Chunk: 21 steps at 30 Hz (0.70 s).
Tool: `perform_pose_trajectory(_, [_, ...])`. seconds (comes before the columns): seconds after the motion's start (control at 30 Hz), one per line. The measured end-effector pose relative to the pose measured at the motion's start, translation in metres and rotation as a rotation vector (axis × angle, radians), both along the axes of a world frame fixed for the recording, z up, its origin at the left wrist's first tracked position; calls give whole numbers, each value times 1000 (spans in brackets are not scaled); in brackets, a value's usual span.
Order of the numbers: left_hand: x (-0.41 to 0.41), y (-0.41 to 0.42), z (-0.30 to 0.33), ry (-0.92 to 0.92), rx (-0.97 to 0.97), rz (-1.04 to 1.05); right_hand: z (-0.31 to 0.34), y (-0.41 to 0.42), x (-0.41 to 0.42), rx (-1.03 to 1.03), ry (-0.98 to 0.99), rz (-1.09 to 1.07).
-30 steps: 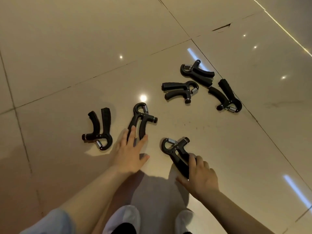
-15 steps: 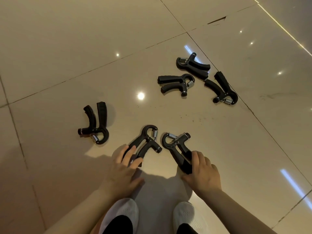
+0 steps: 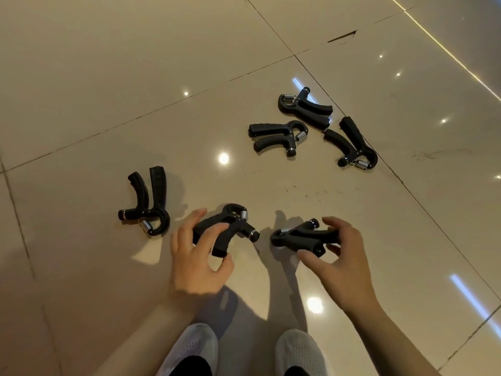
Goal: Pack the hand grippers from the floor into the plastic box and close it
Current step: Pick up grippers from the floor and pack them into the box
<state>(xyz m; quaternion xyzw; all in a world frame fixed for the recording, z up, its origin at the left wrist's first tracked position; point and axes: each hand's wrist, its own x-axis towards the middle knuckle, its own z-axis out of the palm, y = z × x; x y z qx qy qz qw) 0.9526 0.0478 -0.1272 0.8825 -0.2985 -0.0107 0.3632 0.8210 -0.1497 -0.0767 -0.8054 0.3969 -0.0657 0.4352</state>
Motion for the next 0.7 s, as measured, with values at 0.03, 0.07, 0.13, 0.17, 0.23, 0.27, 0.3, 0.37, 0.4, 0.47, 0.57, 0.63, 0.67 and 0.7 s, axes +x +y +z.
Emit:
perform_pose_trajectory(0.03, [1,-6,6,-45,4,-19,3,0,5,-4,-16,10])
perform_pose_trajectory(0.07, [1,-11,11,-88,18,-49,5,1,9,-10,-20,15])
perform_pose_trajectory(0.13, [5,-19,16,-176,55,-115,6,4,12,-46,-27,27])
perform_pose_trajectory(0.17, [6,-22,17,-219,78,-145,6,6,12,-70,-28,32])
perform_pose_trajectory(0.23, [9,-25,16,-301,135,-189,3,8,11,-126,-7,41])
perform_pose_trajectory(0.27, [11,-26,14,-331,174,-202,2,8,10,-157,19,45])
perform_pose_trajectory(0.3, [11,-27,14,-349,225,-209,1,7,11,-186,49,48])
perform_pose_trajectory(0.37, [13,-30,13,-357,335,-212,-1,4,12,-225,82,53])
perform_pose_trajectory(0.4, [13,-31,13,-350,372,-212,-2,4,12,-229,82,50])
perform_pose_trajectory(0.47, [13,-35,13,-332,396,-223,-1,6,12,-209,46,46])
perform_pose_trajectory(0.57, [15,-39,10,-344,352,-282,0,13,12,-193,4,98])
perform_pose_trajectory(0.63, [17,-39,9,-370,316,-314,3,14,13,-199,9,129])
perform_pose_trajectory(0.67, [18,-39,10,-371,304,-318,4,14,13,-197,15,127])
perform_pose_trajectory(0.7, [18,-39,14,-362,294,-322,7,13,12,-191,22,119])
